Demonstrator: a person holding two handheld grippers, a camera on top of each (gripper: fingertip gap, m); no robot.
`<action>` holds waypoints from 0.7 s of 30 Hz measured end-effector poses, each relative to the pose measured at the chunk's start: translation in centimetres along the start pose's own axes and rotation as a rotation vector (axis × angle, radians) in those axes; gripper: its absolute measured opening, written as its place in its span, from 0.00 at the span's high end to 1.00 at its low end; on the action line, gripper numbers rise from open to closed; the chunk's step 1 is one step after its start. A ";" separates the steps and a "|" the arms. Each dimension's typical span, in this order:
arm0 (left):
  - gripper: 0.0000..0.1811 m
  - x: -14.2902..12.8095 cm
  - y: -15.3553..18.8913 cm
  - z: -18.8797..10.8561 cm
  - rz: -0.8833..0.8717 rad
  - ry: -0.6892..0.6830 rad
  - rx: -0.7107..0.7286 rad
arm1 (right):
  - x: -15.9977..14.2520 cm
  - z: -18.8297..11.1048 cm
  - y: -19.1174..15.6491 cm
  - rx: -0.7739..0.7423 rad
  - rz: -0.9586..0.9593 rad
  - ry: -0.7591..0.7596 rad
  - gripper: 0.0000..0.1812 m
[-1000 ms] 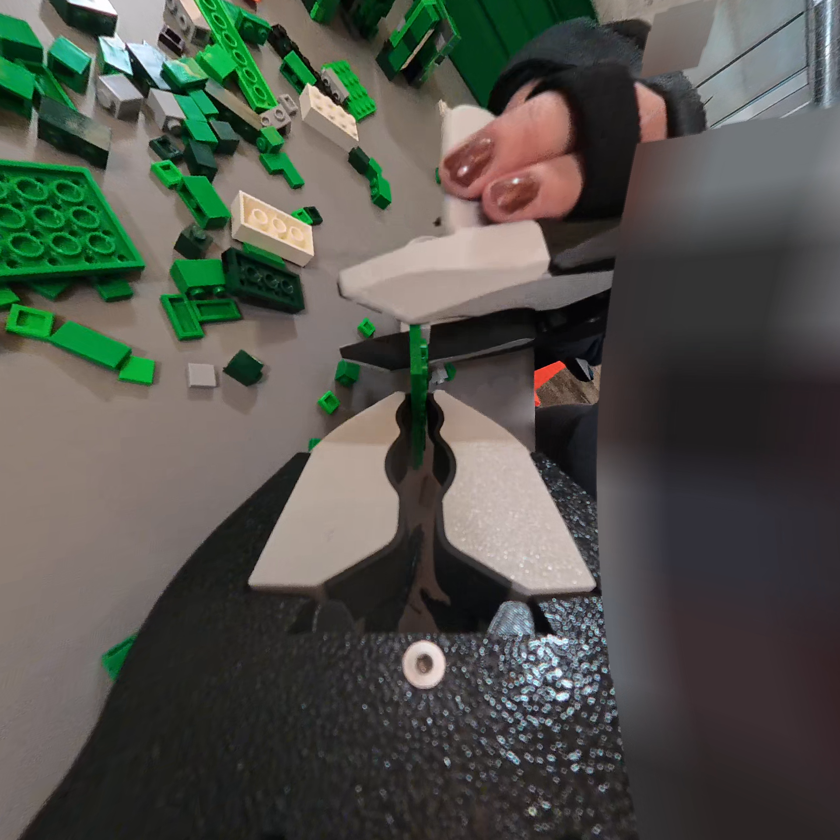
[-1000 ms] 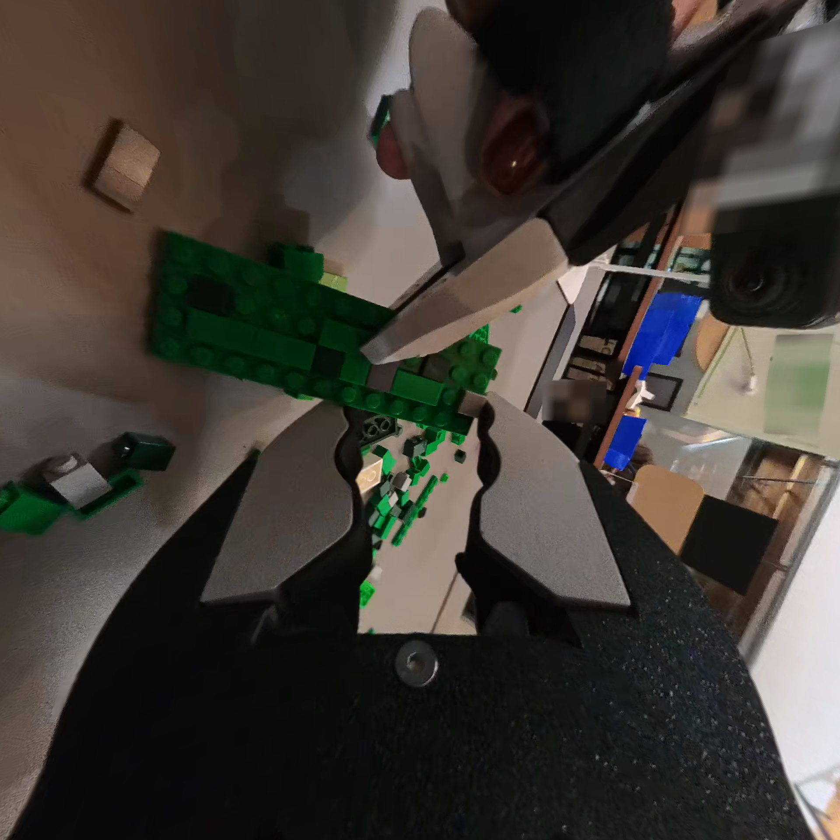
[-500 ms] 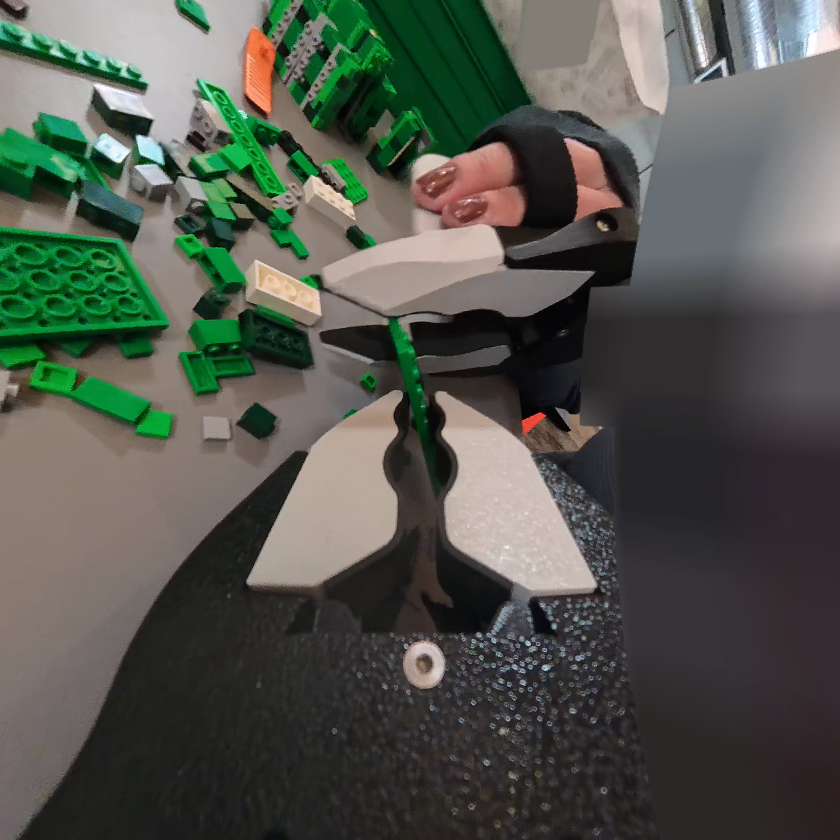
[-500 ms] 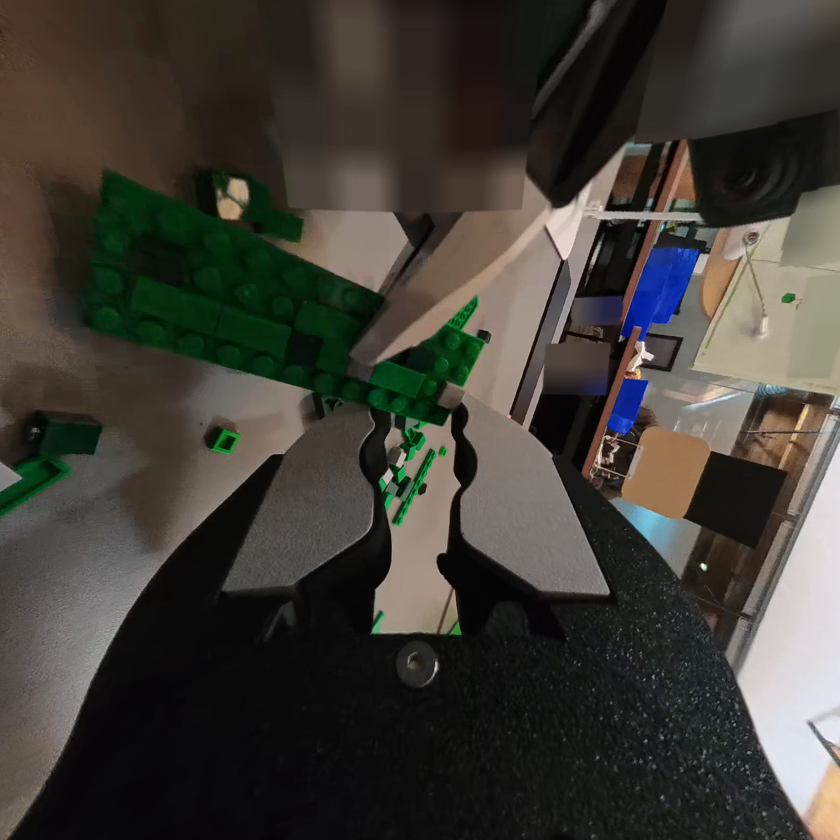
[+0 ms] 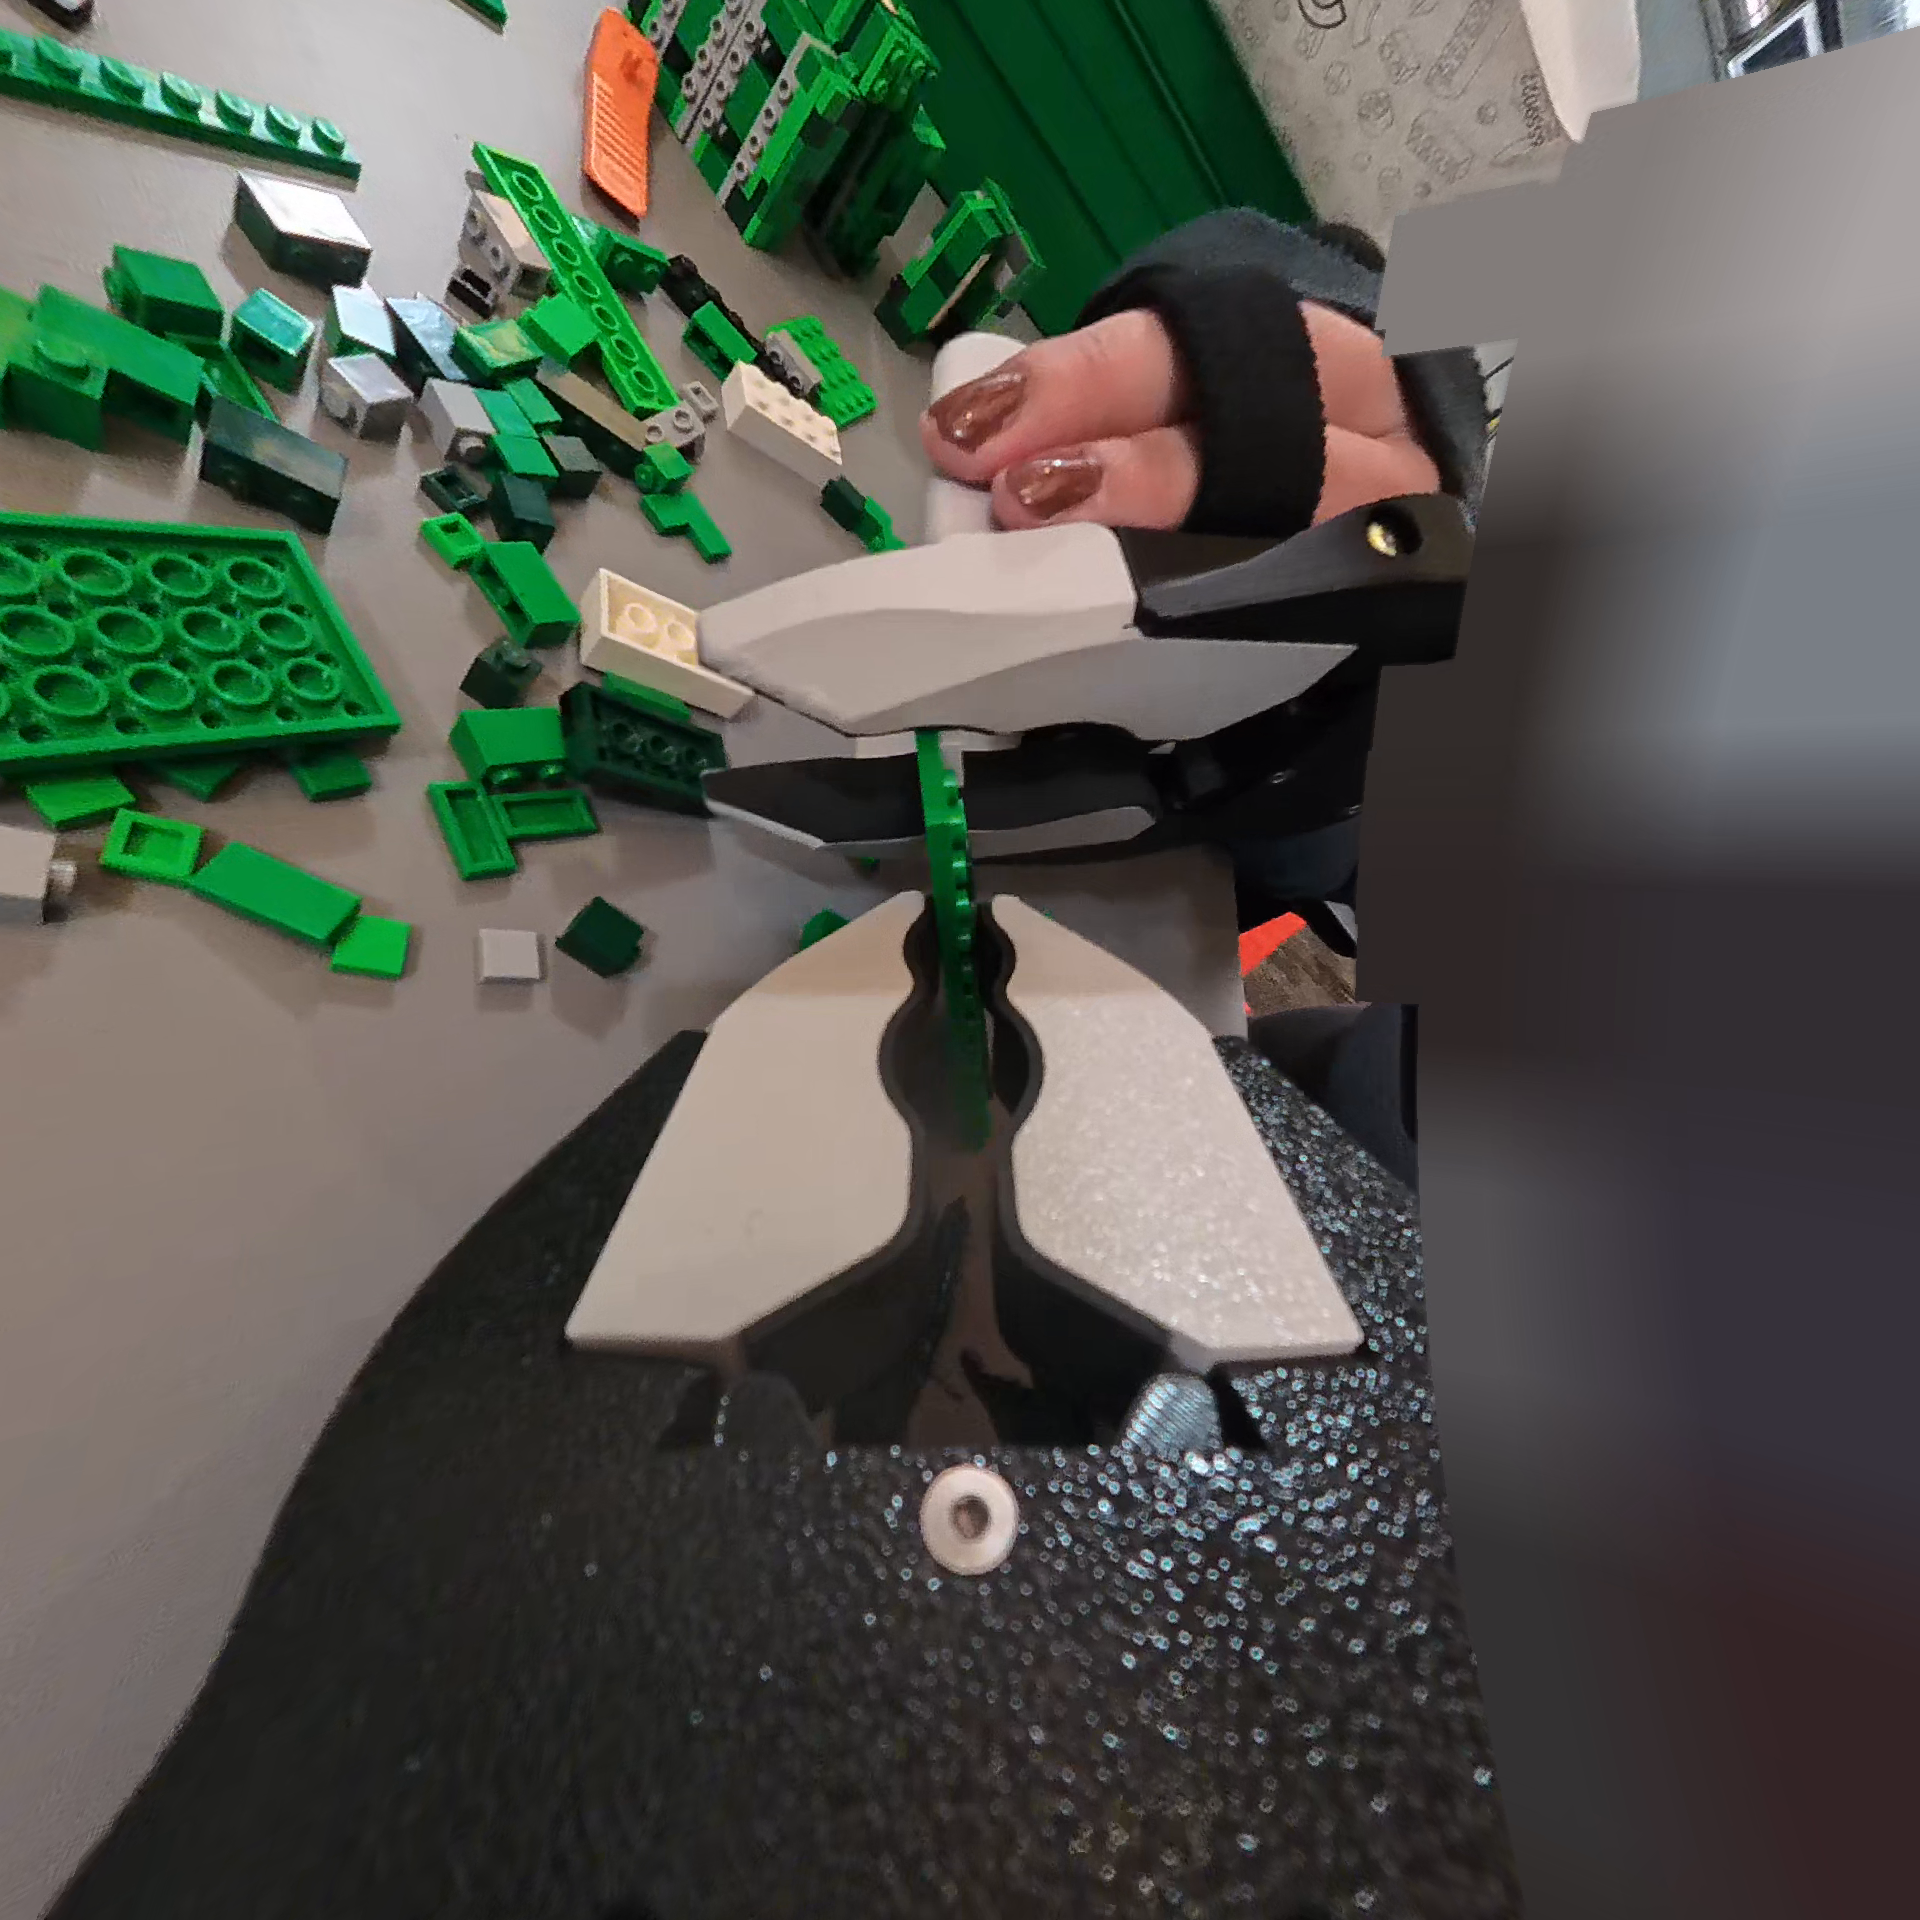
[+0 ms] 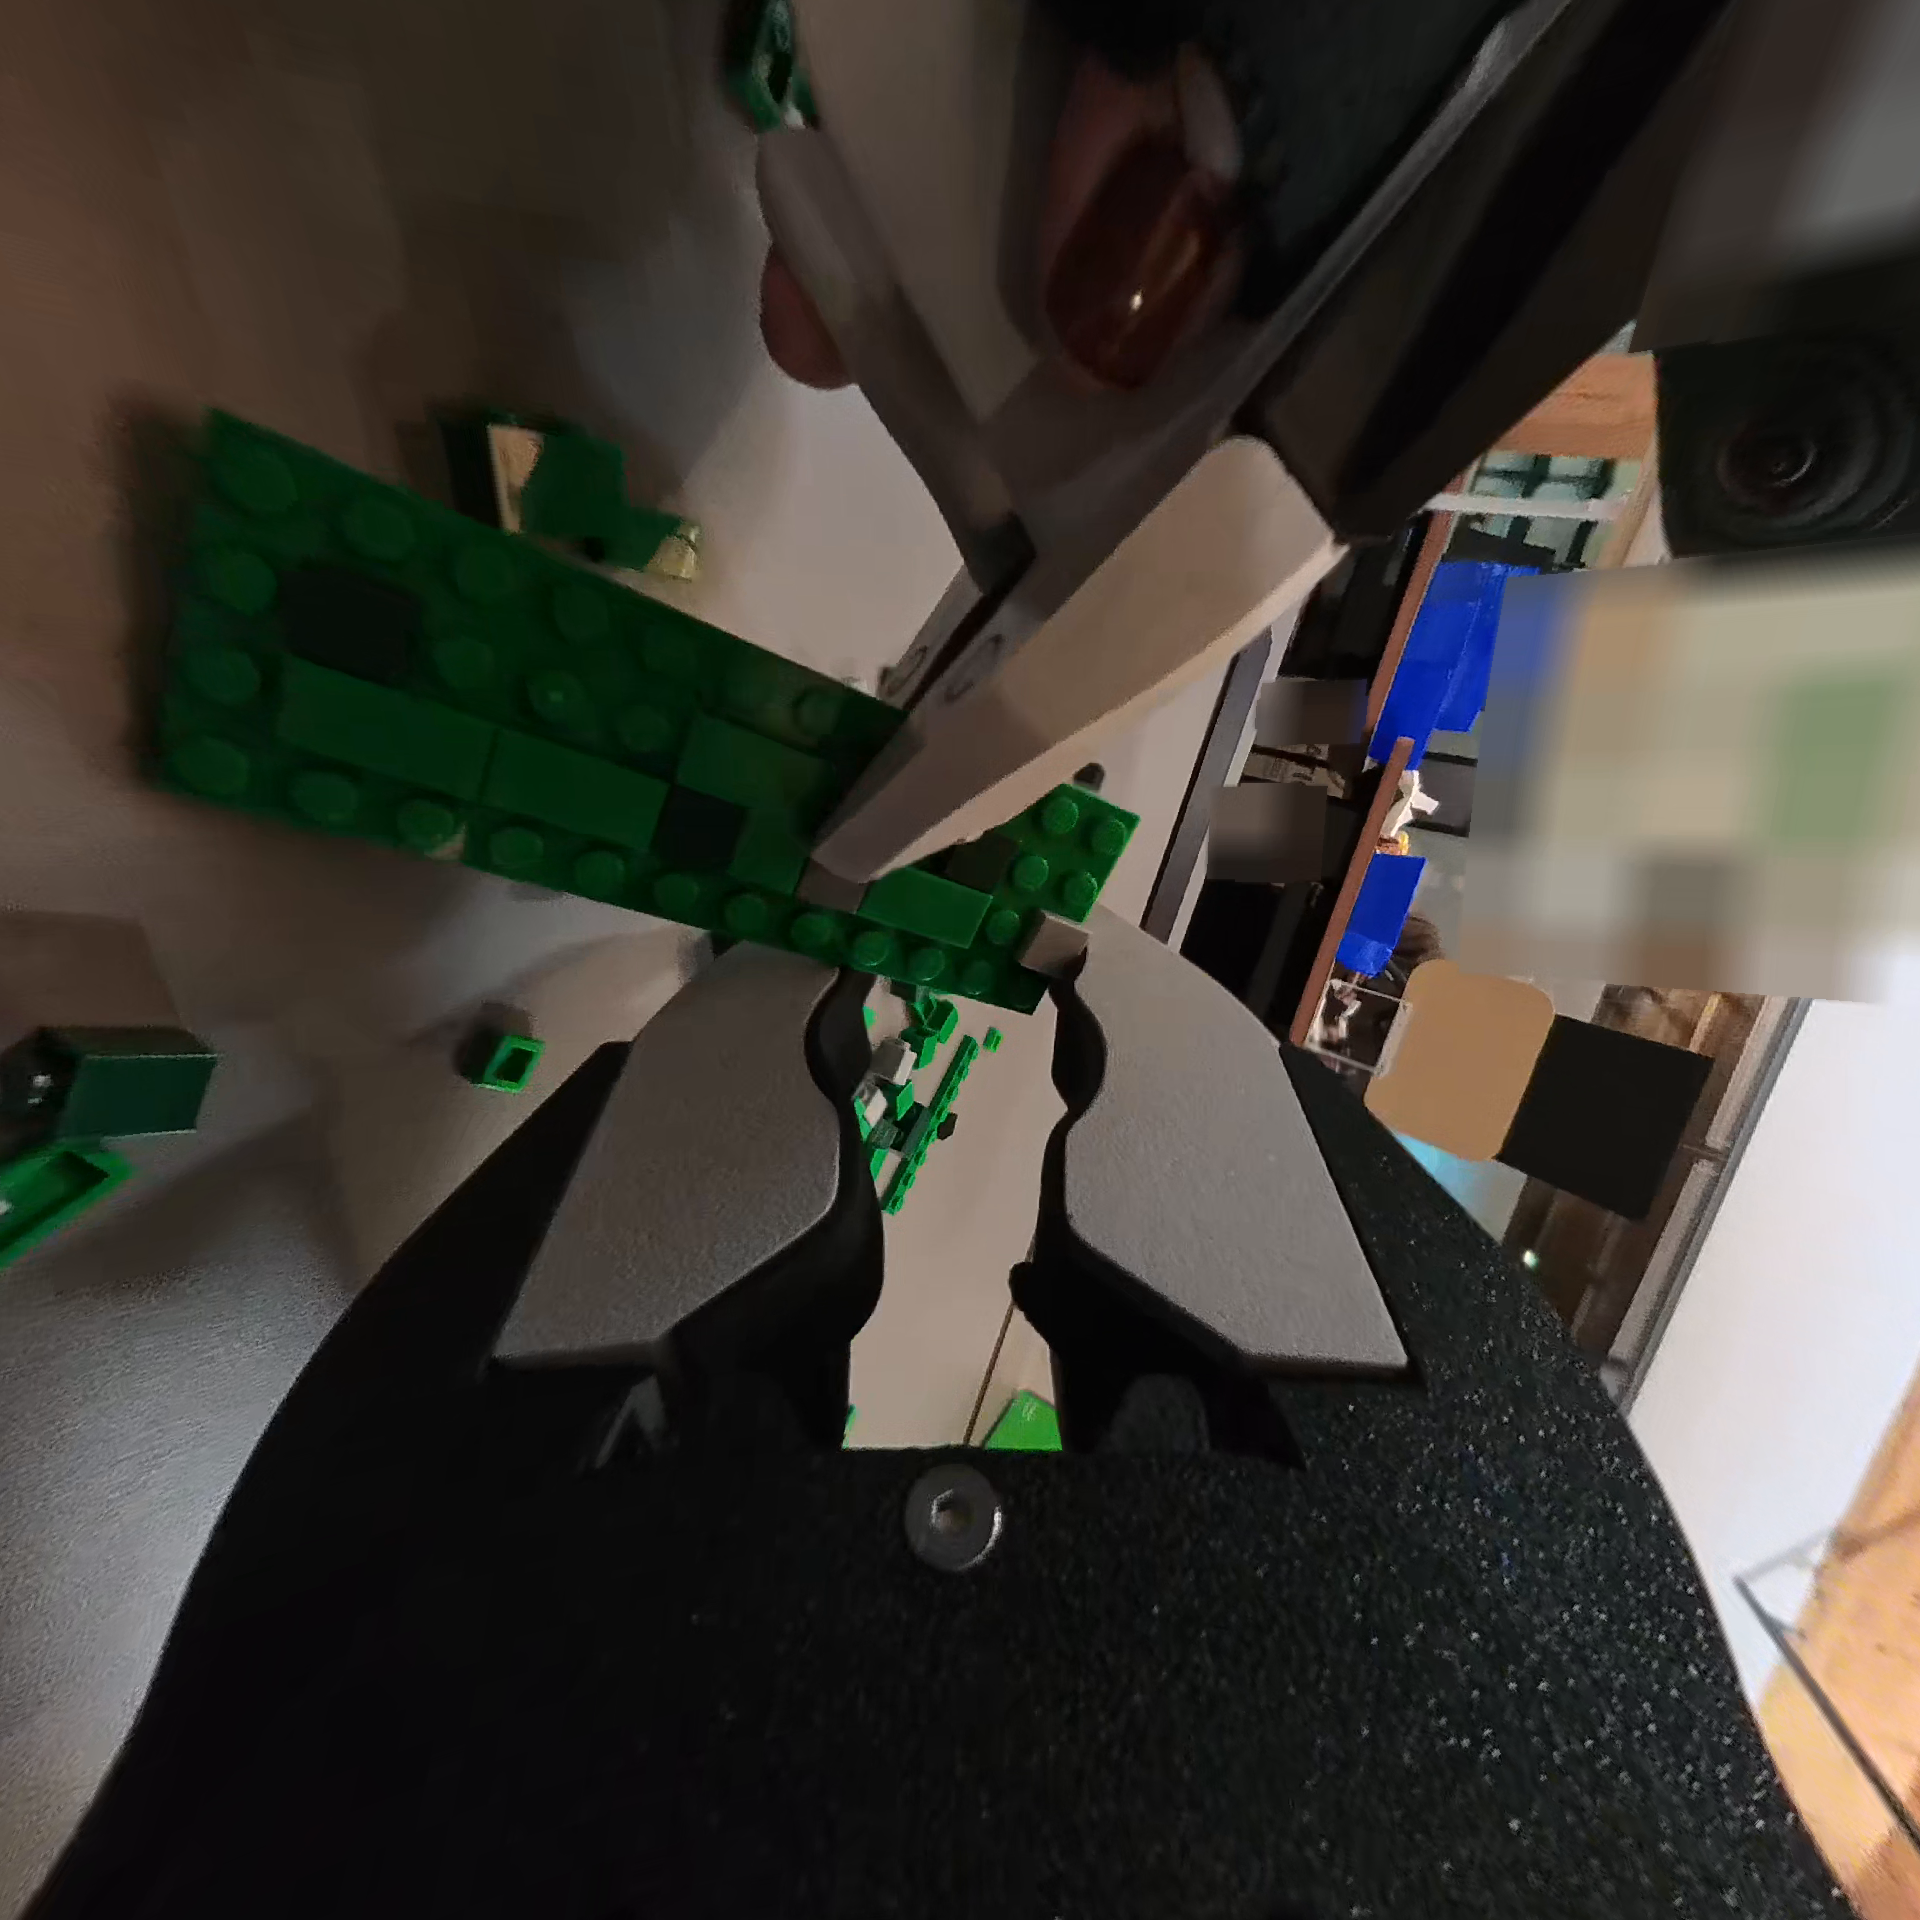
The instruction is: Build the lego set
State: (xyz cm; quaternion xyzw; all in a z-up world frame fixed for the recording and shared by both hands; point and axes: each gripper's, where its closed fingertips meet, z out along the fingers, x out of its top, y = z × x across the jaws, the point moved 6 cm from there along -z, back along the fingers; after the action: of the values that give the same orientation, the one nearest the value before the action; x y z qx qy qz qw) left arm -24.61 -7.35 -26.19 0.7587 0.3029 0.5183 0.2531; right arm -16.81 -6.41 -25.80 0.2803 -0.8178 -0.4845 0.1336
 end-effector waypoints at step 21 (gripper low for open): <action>0.96 0.7 -0.1 0.1 0.008 0.089 0.074 | 0.7 0.4 0.2 -0.047 0.017 -0.051 0.89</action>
State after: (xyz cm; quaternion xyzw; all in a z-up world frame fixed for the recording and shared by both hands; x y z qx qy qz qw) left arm -24.39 -6.81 -25.85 0.7450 0.3299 0.5408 0.2089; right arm -17.61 -6.43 -25.84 0.2577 -0.8117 -0.5095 0.1234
